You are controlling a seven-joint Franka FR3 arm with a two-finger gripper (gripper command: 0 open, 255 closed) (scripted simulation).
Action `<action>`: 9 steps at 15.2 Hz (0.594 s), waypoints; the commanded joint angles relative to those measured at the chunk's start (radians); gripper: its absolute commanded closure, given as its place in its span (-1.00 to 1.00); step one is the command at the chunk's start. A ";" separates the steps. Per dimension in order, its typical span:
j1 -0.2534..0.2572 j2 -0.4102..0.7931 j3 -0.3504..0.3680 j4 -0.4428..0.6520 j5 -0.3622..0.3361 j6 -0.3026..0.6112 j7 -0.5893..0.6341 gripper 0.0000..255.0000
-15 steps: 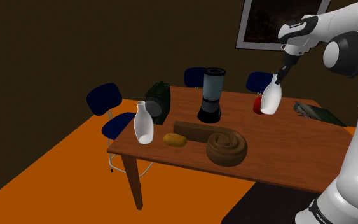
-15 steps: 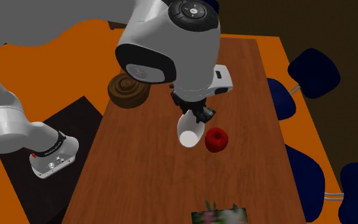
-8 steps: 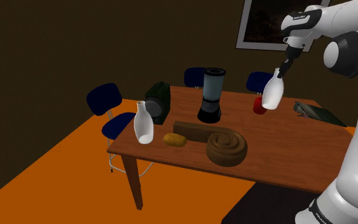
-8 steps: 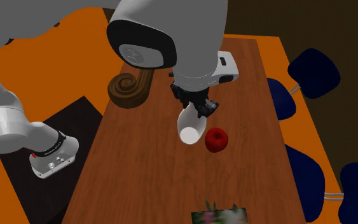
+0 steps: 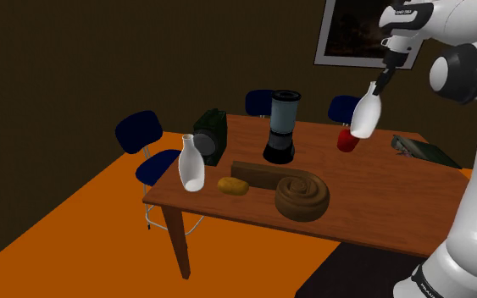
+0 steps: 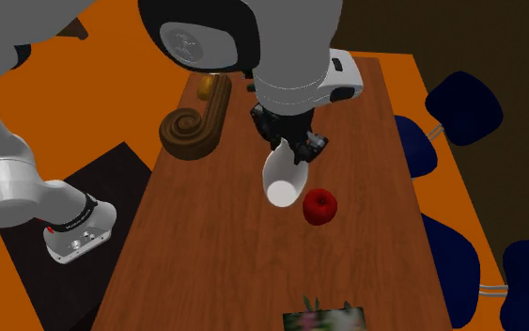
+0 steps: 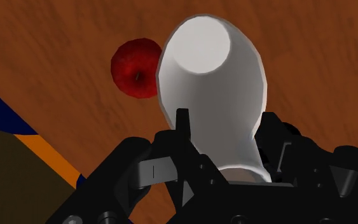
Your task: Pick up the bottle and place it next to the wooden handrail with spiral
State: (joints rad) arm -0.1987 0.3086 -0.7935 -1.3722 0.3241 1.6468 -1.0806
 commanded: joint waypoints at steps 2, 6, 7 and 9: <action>0.057 -0.080 -0.007 -0.045 -0.057 -0.009 0.044 1.00; 0.158 -0.243 0.004 -0.132 -0.181 -0.026 0.148 1.00; 0.177 -0.282 0.014 -0.149 -0.211 -0.034 0.177 1.00; 0.206 -0.358 0.042 -0.178 -0.267 -0.055 0.234 1.00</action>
State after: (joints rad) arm -0.0121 0.0004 -0.7645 -1.5284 0.0947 1.6028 -0.8803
